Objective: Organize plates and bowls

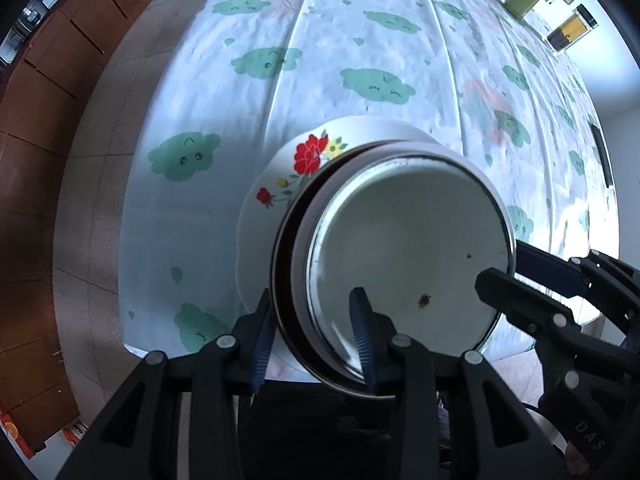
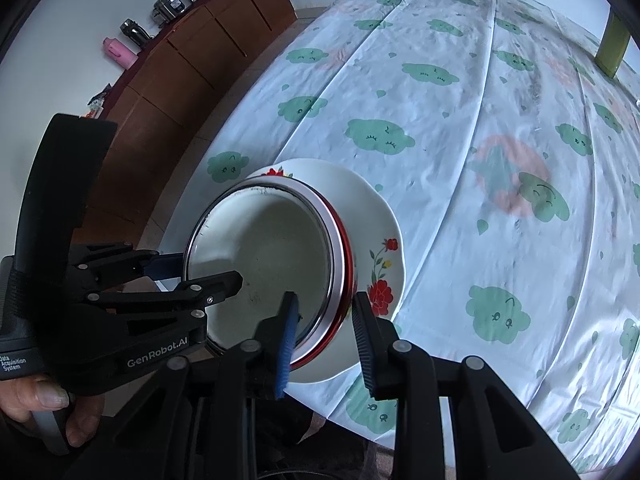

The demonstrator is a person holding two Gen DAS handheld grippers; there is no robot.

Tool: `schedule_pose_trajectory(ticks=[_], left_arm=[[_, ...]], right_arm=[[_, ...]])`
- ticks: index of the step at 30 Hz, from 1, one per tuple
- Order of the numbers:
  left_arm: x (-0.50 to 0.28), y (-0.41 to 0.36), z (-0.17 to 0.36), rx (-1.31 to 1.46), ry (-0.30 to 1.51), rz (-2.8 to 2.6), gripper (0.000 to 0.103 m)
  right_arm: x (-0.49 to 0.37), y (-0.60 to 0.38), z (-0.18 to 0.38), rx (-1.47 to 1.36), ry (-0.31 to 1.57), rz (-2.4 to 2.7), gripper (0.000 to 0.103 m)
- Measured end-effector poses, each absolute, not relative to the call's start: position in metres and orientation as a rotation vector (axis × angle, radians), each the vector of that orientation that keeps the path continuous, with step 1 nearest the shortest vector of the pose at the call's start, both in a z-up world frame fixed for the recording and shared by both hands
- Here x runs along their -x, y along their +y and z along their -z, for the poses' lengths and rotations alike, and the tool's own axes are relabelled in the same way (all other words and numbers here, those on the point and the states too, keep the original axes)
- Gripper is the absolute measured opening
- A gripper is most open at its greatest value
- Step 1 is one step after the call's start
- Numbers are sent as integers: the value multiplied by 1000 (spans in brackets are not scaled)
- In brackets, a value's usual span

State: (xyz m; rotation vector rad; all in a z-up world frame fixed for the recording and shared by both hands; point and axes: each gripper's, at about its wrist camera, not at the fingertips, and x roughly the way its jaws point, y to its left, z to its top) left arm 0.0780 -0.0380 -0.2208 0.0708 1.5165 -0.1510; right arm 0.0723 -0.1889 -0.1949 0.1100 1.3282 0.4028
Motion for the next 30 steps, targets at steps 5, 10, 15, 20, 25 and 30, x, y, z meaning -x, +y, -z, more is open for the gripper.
schedule_pose_trajectory(ticks=[5, 10, 15, 20, 25, 30], left_arm=[[-75, -38, 213, -86, 1491, 125, 46], [-66, -35, 190, -112, 1385, 90, 59], [-50, -37, 160, -126, 1232, 82, 72], [-30, -45, 133, -136, 1094, 94, 77], [-6, -55, 108, -161, 937, 100, 92], [6, -61, 90, -150, 865, 126, 93]], right_arm=[[-71, -187, 190, -93, 1301, -404, 32], [-59, -188, 168, -52, 1177, -401, 42], [-37, -195, 139, 10, 995, -349, 61], [-15, -204, 118, 20, 878, -317, 63], [15, -215, 91, 44, 711, -241, 68], [35, -224, 72, 34, 618, -211, 72]])
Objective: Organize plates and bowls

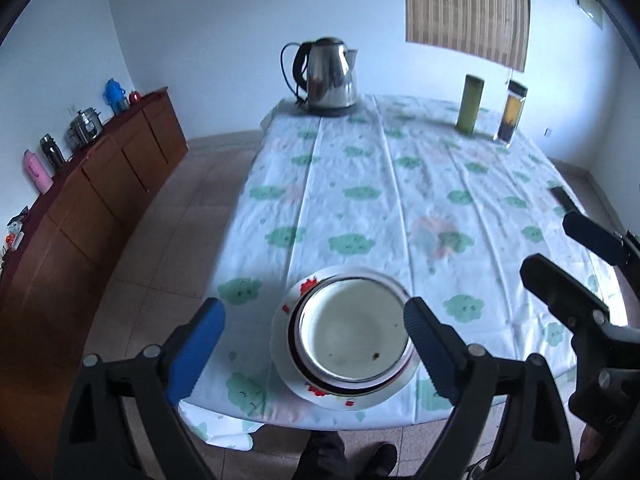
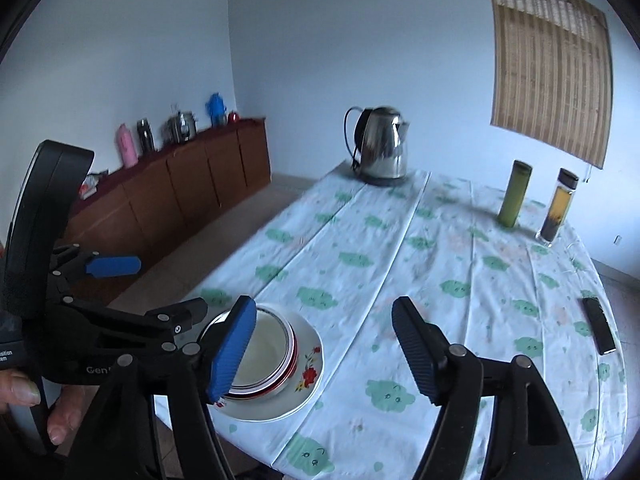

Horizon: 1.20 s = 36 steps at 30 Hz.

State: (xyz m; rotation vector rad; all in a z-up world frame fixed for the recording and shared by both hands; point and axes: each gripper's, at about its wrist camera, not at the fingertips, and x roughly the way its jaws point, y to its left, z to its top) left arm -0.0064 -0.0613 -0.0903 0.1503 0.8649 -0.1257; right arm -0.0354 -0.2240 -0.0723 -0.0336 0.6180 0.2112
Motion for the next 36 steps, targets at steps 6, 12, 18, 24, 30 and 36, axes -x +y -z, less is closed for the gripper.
schedule_pose_trajectory(ticks=[6, 12, 18, 24, 30, 36], left_arm=[[18, -64, 77, -145, 800, 121, 93], [24, -66, 72, -148, 783, 128, 93], [28, -63, 68, -146, 769, 126, 93], [29, -62, 67, -145, 762, 127, 94], [29, -67, 63, -155, 755, 141, 94], [28, -72, 64, -167, 763, 150, 94]], right_arm=[[52, -233, 62, 23, 555, -162, 73], [63, -238, 57, 10, 538, -139, 73], [69, -236, 53, 5, 513, -138, 73], [72, -236, 48, 1, 486, -134, 74], [73, -237, 46, 2, 479, -131, 74], [72, -241, 46, -3, 482, -125, 74]])
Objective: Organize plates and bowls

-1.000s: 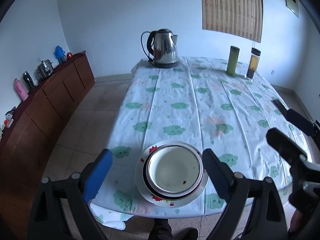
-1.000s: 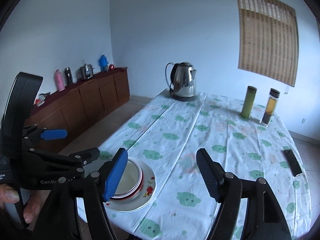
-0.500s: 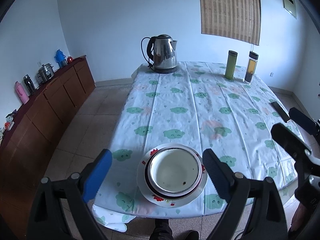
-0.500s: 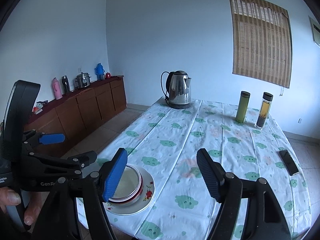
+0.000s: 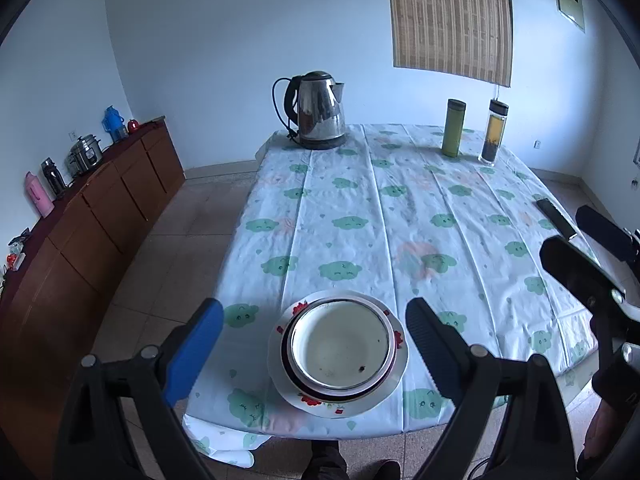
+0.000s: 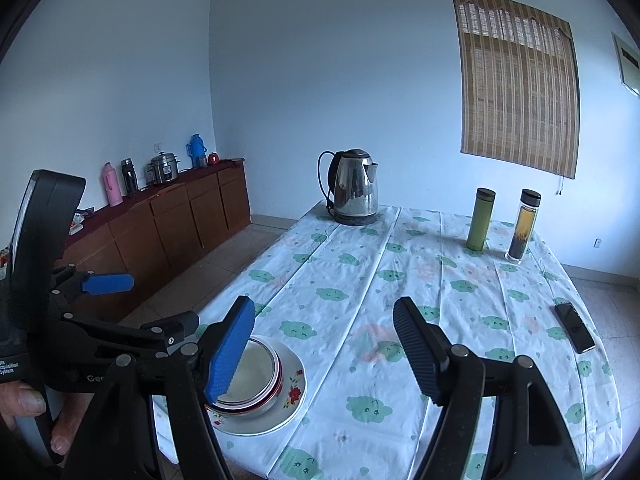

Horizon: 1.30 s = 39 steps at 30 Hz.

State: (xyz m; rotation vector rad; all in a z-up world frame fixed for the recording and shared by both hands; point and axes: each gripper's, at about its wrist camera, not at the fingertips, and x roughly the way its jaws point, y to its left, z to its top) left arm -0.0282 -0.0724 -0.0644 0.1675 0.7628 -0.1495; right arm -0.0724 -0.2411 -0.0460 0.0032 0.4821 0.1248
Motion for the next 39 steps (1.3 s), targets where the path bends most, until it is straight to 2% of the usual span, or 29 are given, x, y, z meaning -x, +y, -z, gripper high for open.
schedule_pose_trajectory(ticks=[22, 30, 39], left_arm=[[25, -77, 59, -160, 746, 160, 94], [18, -75, 55, -153, 739, 154, 103], [13, -78, 53, -168, 710, 148, 103]], right_arm=[[73, -247, 37, 7, 458, -119, 74], [72, -250, 34, 14, 442, -104, 74], [70, -248, 33, 26, 431, -105, 74]])
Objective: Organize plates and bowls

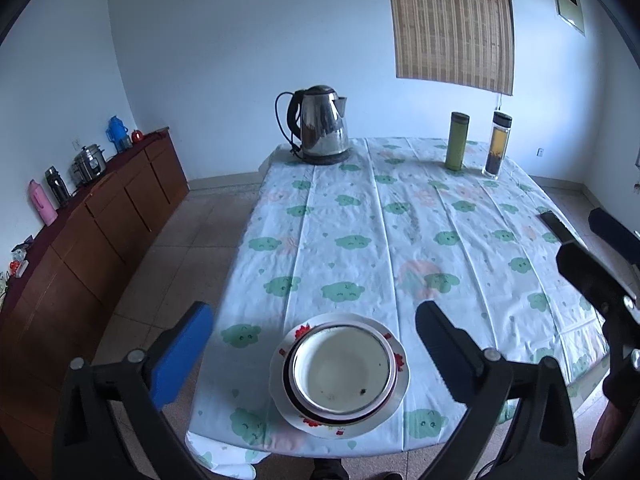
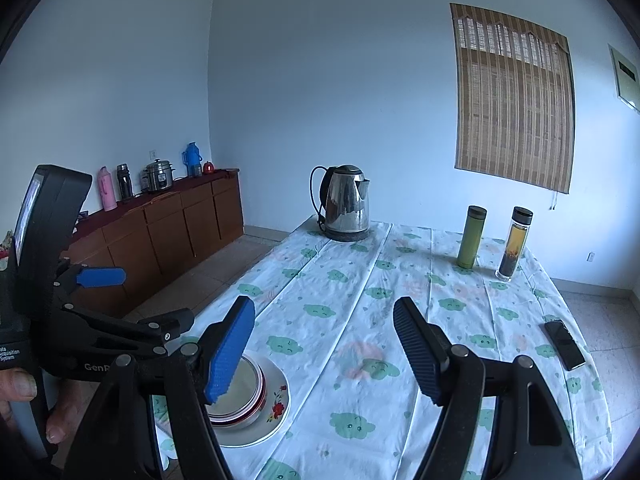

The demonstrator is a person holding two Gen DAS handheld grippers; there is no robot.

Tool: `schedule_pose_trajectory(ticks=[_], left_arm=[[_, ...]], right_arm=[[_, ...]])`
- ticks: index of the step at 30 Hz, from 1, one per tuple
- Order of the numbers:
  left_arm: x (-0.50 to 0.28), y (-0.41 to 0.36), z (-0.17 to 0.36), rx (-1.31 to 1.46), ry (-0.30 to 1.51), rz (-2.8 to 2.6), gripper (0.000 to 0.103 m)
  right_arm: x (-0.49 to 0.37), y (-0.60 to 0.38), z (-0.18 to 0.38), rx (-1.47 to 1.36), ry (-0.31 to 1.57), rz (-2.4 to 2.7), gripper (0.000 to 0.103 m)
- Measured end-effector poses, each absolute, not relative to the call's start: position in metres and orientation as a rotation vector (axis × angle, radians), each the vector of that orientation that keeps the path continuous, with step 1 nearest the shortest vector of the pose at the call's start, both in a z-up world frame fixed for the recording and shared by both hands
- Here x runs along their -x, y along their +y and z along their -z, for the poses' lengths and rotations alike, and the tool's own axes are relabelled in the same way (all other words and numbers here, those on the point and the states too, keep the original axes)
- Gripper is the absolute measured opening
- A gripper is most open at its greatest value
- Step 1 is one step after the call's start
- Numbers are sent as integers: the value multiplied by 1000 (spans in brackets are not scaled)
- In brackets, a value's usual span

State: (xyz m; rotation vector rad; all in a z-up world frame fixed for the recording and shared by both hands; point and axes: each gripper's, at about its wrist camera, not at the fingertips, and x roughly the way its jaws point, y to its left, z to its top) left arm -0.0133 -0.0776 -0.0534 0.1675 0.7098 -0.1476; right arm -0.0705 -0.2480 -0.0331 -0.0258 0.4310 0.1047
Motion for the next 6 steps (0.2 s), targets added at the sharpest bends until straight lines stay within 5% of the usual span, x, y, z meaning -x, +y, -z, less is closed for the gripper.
schedule_pose_trajectory(ticks=[6], left_arm=[[11, -80, 54, -172, 714, 164, 103]], right_arm=[[69, -248, 35, 27, 436, -106, 74]])
